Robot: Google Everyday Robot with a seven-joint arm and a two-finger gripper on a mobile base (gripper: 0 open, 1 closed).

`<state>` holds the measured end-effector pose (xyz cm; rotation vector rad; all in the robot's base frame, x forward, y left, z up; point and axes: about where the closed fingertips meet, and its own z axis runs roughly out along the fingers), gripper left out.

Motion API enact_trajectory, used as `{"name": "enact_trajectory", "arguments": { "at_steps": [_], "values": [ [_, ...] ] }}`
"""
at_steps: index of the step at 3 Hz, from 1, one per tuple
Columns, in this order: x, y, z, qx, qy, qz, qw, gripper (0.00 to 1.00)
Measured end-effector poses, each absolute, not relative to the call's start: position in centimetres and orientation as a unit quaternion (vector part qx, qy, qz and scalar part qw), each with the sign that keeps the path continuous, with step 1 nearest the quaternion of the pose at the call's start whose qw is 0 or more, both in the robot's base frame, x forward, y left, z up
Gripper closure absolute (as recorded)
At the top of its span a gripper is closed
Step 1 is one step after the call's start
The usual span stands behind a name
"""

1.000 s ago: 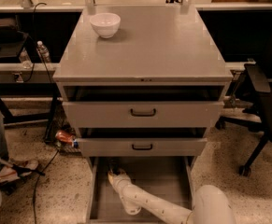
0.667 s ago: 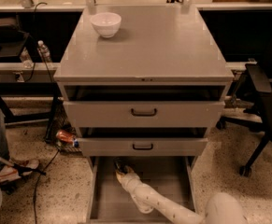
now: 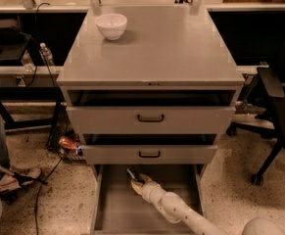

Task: Pick redbull can from bottom drawer and place on counter

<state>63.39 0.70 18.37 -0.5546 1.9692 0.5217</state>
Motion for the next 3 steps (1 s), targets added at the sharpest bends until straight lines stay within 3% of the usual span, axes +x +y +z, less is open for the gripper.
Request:
{"name": "enact_trajectory", "arguments": {
  "at_steps": [3],
  "values": [
    [57.6, -1.9, 23.1, -0.323, 0.786, 0.214, 0.483, 1.00]
  ]
}}
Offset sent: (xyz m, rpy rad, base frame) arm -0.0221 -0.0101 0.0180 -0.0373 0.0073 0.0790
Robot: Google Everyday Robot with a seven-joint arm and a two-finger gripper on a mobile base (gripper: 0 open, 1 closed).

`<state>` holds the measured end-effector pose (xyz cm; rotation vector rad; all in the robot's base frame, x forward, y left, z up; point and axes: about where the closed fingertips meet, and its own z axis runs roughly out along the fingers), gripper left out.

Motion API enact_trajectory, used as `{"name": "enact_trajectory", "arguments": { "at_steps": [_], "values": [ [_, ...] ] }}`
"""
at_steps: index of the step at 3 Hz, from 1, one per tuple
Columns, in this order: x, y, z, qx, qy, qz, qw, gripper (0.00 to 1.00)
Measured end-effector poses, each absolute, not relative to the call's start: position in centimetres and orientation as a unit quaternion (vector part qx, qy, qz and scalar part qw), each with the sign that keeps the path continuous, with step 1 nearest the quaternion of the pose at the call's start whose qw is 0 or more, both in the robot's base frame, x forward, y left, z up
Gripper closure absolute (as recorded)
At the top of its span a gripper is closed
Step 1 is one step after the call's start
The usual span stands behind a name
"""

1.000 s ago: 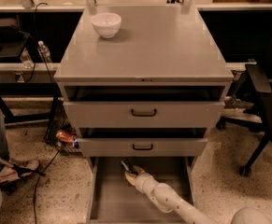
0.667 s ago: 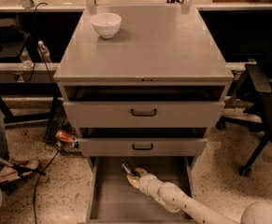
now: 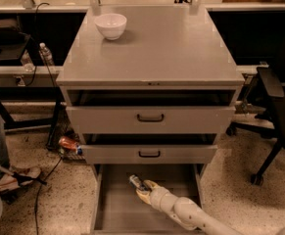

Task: Pick redbull can from bottom drawer and place on counter

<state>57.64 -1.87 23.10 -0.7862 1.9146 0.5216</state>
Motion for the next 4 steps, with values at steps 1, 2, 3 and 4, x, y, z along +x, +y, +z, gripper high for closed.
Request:
{"name": "enact_trajectory", "arguments": {
  "at_steps": [1, 2, 3, 4],
  "values": [
    [53.9, -3.1, 25.8, -0.369, 0.765, 0.204, 0.487, 1.00],
    [50.6, -3.2, 29.0, -0.420, 0.733, 0.197, 0.497, 1.00],
    [49.4, -2.9, 29.7, -0.432, 0.725, 0.200, 0.499, 1.00],
    [49.2, -2.3, 30.0, -0.438, 0.713, 0.216, 0.503, 1.00]
  ]
}}
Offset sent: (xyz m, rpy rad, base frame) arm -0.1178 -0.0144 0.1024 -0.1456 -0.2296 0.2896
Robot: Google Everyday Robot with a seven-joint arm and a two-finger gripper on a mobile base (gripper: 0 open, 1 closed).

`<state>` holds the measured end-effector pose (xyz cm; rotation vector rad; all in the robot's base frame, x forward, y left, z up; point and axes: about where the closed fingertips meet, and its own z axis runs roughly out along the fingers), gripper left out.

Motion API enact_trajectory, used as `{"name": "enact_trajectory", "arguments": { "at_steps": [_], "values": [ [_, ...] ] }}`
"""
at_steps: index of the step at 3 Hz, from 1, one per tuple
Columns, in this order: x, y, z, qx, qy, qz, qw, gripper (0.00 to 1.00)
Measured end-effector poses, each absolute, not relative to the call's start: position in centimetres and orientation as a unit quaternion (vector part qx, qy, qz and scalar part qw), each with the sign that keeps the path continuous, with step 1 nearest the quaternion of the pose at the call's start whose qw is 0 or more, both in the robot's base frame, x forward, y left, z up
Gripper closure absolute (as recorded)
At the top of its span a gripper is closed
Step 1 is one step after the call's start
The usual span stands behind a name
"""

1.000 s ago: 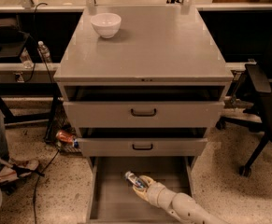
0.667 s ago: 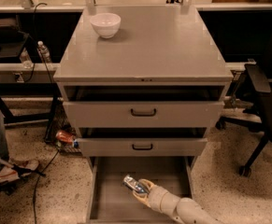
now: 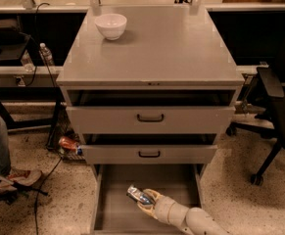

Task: Pick redbull can from bottom drawer and place on counter

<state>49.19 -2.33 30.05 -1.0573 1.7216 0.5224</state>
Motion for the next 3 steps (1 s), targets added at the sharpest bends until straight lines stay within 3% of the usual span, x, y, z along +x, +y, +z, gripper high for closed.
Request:
{"name": "enact_trajectory", "arguments": {
  "at_steps": [1, 3],
  "values": [
    [48.2, -2.2, 36.0, -0.483, 0.656, 0.218, 0.538, 1.00],
    [39.7, -0.3, 51.9, -0.625, 0.480, 0.196, 0.584, 1.00]
  ]
}}
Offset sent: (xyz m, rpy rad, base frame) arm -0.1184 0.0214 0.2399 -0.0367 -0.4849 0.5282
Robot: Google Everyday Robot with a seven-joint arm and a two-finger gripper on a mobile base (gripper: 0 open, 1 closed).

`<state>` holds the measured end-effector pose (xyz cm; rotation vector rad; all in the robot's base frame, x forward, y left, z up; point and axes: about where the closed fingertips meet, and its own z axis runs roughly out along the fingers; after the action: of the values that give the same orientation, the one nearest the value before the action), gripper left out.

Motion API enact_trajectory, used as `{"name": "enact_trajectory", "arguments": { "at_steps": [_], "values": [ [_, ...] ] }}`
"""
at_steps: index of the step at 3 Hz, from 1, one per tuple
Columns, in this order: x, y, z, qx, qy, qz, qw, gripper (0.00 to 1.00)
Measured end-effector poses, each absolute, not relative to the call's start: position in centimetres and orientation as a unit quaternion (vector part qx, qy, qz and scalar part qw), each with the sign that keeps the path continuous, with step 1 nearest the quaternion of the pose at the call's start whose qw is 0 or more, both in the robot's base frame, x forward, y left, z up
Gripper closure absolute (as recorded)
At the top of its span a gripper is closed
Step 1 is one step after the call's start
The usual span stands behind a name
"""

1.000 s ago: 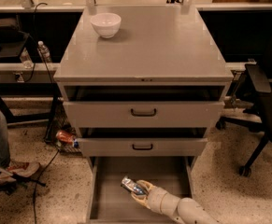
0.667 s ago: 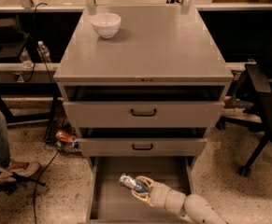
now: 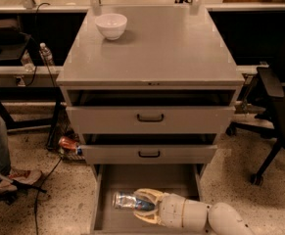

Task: Pick redbull can from bottom drawer and place on counter

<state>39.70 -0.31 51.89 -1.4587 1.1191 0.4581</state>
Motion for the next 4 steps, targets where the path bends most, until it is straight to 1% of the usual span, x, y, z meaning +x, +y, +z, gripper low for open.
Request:
{"name": "enact_trajectory", "arguments": {
  "at_steps": [2, 3, 4],
  "values": [
    [40.0, -0.2, 52.2, -0.628, 0.475, 0.194, 0.585, 1.00],
    [41.5, -1.2, 55.6, -0.641, 0.450, 0.150, 0.603, 1.00],
    [43.4, -2.9, 60.8, -0.654, 0.417, 0.082, 0.626, 1.00]
  ]
}}
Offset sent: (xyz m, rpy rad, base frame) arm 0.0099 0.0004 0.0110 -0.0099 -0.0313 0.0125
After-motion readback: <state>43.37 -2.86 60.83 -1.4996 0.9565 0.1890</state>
